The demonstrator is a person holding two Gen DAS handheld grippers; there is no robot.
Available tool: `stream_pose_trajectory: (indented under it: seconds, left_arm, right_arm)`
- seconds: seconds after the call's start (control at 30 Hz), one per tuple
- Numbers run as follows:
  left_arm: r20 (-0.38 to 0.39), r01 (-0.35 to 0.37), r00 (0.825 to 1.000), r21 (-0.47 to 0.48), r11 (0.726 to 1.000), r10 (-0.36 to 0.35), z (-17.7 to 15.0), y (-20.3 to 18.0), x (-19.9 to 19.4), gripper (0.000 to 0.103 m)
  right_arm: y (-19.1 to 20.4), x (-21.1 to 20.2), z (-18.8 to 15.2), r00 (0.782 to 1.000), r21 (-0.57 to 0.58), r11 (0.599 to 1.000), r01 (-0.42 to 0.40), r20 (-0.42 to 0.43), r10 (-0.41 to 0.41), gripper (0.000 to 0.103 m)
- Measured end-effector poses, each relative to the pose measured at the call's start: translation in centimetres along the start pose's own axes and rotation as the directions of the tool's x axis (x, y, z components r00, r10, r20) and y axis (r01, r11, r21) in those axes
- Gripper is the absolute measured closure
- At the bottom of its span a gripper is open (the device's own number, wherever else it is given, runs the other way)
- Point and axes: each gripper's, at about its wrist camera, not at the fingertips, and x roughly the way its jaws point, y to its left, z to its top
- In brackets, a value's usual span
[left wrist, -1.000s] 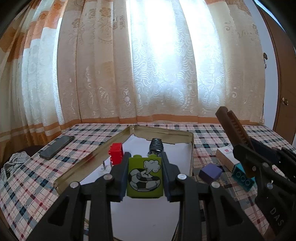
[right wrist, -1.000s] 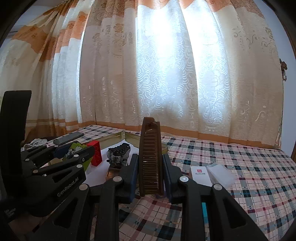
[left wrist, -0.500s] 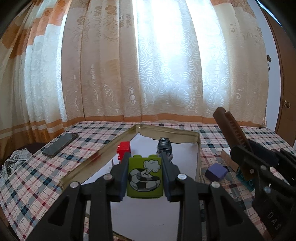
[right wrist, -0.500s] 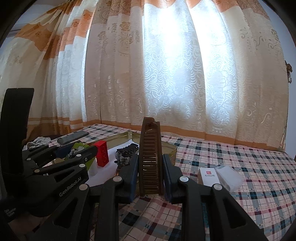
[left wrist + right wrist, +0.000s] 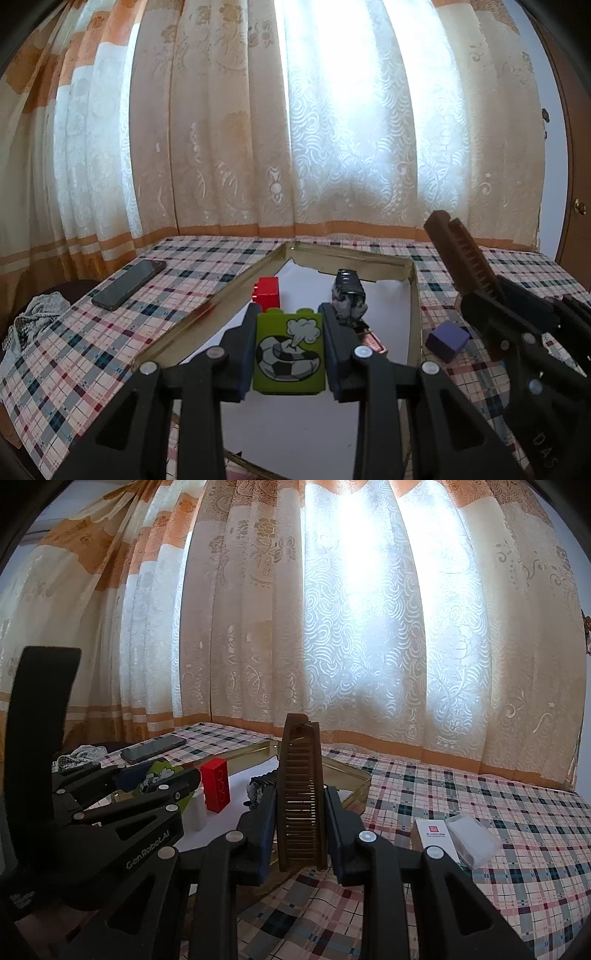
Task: Organize rigid objects
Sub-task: 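Open the left tool in the tray while the right tool releases the comb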
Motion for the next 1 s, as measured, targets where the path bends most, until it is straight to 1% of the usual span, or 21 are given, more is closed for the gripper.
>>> stream_pose_trajectory:
  seconds: [0.43, 1.0]
  left_arm:
    - [-0.028, -0.013, 1.000, 0.024, 1.000, 0.014, 0.1, 0.2, 0.8, 0.073]
    - [-0.074, -0.058, 0.995, 0.014, 0.998, 0.059, 0.3, 2.7, 2.2, 0.073]
  right_arm:
    - [0.7, 1.1, 0.2, 0.999, -0.019, 0.999, -0.032, -0.029, 0.031, 0.075]
    - [2.2, 2.9, 0.6, 0.995, -0.046, 0.997, -0.066, -0.075, 0.062, 0.075]
